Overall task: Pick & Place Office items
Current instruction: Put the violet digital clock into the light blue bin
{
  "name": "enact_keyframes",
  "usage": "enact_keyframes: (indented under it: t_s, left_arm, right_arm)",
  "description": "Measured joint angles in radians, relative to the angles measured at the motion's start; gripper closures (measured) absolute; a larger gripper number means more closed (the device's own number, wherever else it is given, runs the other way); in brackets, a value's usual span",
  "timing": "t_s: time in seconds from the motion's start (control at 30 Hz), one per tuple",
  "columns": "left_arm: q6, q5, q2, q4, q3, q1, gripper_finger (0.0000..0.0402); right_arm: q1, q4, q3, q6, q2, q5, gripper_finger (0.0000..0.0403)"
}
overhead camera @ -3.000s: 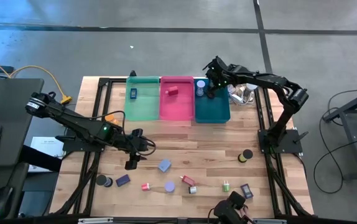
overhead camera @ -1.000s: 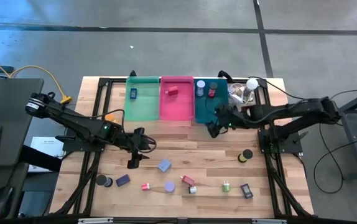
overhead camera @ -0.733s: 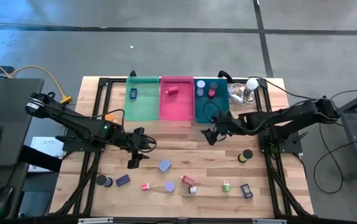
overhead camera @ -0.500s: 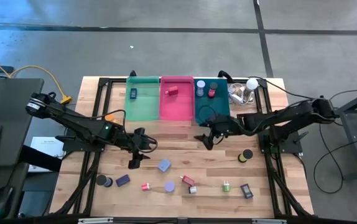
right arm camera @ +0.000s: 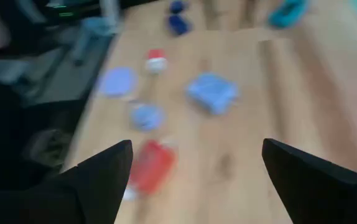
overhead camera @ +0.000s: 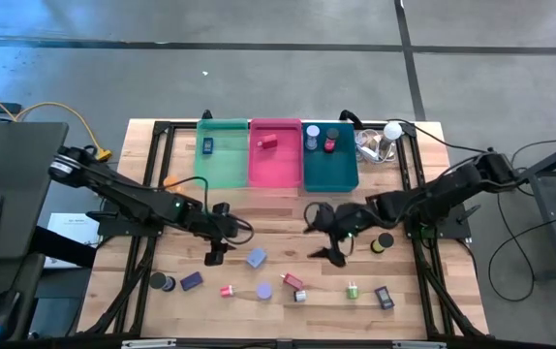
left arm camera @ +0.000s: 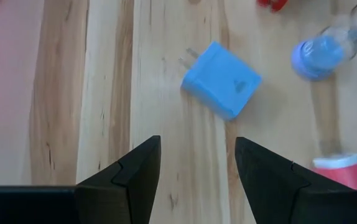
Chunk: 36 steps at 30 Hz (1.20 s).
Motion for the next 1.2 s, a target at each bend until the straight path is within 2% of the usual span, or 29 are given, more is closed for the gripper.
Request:
enact_keyframes:
  t_s: [0.3, 0.57, 0.7, 0.9, 1.03, 1.2]
  left_arm:
    - [0.054, 0.0, 0.031, 0.017, -0.001, 0.004, 0.0201]
    - [0.059, 0.0, 0.031, 0.048, -0.001, 0.02, 0.0201]
    - [0.054, 0.0, 0.031, 0.048, -0.001, 0.023, 0.0201]
    - [0.065, 0.0, 0.031, 0.049, -0.001, 0.023, 0.0201]
    - [0.066, 0.0, 0.031, 0.049, -0.001, 0.023, 0.0201]
    - [0.066, 0.001, 0.031, 0.049, -0.001, 0.021, 0.0201]
  right_arm:
    - [0.103, 0.002, 0.029, 0.132, -0.007, -0.036, 0.0055]
    - [0.138, -0.291, 0.252, 0.217, -0.008, -0.059, 0.0055]
    - [0.17, -0.393, 0.285, 0.346, -0.008, -0.054, 0.0055]
    - [0.209, -0.545, 0.285, 0.623, -0.003, -0.05, 0.0055]
    - [0.248, -0.561, 0.271, 0.691, 0.023, -0.048, 0.0055]
    - [0.291, -0.566, 0.27, 0.84, 0.064, -0.147, 0.0055]
